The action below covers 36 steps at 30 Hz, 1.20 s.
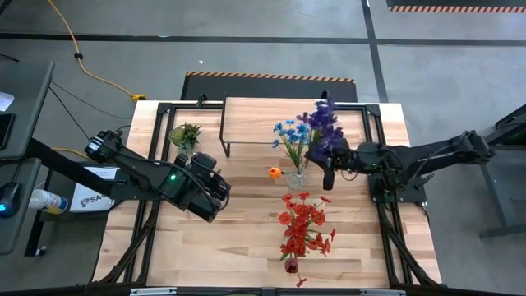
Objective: Pick and place flowers into a vace then onto a shelf
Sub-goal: Put the purple flowers into the top transparent vase
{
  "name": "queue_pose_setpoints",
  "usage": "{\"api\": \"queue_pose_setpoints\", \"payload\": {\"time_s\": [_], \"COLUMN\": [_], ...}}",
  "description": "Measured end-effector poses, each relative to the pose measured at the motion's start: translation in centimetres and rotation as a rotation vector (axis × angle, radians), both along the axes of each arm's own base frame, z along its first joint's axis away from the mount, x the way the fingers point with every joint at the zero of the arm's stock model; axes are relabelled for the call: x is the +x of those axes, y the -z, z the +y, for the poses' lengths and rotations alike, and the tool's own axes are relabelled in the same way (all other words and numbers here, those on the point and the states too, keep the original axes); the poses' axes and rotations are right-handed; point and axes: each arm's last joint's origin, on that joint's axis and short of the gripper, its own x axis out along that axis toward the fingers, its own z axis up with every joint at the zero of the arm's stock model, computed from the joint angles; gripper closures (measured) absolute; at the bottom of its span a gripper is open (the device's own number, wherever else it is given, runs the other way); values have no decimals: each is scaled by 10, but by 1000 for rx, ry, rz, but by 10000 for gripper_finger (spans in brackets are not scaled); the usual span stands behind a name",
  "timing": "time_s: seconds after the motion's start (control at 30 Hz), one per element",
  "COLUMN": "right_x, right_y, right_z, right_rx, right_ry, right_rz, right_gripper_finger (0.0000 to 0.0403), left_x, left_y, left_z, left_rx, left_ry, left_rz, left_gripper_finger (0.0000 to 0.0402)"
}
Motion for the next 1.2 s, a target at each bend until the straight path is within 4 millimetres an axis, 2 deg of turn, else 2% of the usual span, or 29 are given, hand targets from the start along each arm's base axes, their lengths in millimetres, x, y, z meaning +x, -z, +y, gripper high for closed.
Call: {"api": "queue_pose_setpoints", "payload": {"time_s": [0.27, 0.8, 1.03, 1.2], "right_x": [11, 20, 10, 5], "right_y": [9, 21, 50, 59], "right_z": [1, 2, 0, -1], "right_rx": [11, 9, 69, 81], "right_ry": [5, 46, 77, 78], "right_rz": [37, 96, -29, -42], "right_gripper_finger": [395, 395, 395, 395], "left_x": [0, 0, 0, 0], "left_y": [0, 0, 1, 1], "left_z": [0, 0, -1, -1], "left_rx": [-6, -11, -18, -18], "left_ry": [0, 1, 1, 1], "left_rz": [5, 7, 10, 11], "left_gripper_finger": [183, 183, 183, 183]}}
